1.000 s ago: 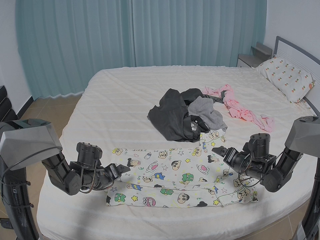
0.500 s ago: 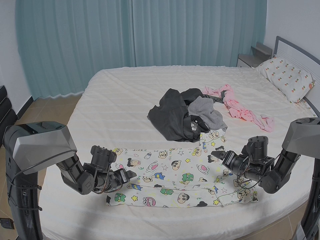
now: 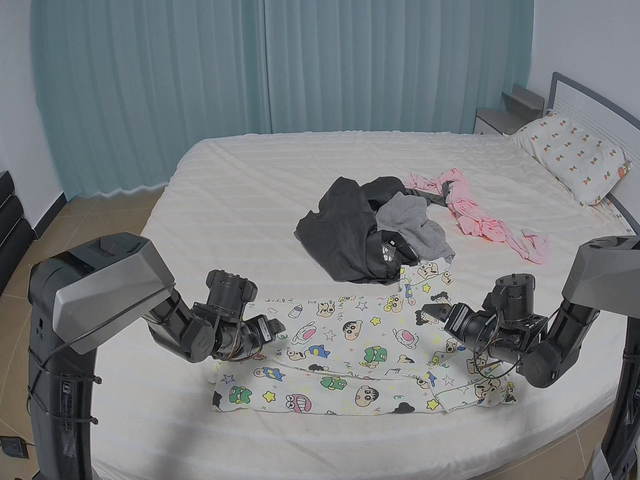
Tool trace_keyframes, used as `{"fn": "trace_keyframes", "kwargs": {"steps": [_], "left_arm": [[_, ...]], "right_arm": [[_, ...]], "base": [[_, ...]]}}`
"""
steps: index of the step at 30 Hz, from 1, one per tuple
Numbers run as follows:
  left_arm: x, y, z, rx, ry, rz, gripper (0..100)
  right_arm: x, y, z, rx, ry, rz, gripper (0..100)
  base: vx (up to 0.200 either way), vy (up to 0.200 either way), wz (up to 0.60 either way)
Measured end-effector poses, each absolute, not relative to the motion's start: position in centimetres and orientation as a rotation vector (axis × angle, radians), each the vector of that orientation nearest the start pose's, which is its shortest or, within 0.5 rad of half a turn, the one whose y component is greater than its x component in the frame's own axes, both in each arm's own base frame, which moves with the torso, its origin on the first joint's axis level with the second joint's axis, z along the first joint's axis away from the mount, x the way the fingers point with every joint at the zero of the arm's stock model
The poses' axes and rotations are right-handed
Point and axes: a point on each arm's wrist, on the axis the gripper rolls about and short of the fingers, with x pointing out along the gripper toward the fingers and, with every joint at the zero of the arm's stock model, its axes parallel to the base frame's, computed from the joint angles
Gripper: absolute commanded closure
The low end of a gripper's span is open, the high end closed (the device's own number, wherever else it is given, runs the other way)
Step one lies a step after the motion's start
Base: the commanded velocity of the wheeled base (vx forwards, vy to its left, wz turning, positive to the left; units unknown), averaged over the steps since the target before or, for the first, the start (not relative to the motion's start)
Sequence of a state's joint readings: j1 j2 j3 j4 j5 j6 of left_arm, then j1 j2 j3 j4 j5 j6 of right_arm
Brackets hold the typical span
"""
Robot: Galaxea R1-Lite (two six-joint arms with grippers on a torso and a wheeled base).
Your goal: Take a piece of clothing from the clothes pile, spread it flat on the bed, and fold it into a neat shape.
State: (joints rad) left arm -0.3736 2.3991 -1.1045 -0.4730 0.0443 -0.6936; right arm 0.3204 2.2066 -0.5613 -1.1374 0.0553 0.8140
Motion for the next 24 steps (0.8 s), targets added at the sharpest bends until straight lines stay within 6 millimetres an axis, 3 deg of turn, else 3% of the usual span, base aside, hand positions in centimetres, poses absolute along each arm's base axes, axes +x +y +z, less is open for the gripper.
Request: {"fn": "trace_keyframes", "kwargs": {"steps": [7,13,19,24], "left_arm": [[41.4,-15.1,-1.8,-0.590,0.788,0.027,0],[43.6,-12.8,-1.8,-0.677,0.712,0.129,0],[43.2,-10.3,-1.3,-0.702,0.746,0.041,0],[41.6,-7.2,-1.3,-0.562,0.768,-0.110,0]], "right_arm": [[31.3,10.4,1.1,0.720,0.624,0.136,0],[31.4,10.4,1.0,0.721,0.625,0.134,0],[31.4,10.4,0.9,0.720,0.629,0.132,0],[31.4,10.3,0.7,0.720,0.632,0.130,0]], "base": [[0.000,0.000,0.00],[0.000,0.000,0.00],[0.000,0.000,0.00],[0.000,0.000,0.00]]}}
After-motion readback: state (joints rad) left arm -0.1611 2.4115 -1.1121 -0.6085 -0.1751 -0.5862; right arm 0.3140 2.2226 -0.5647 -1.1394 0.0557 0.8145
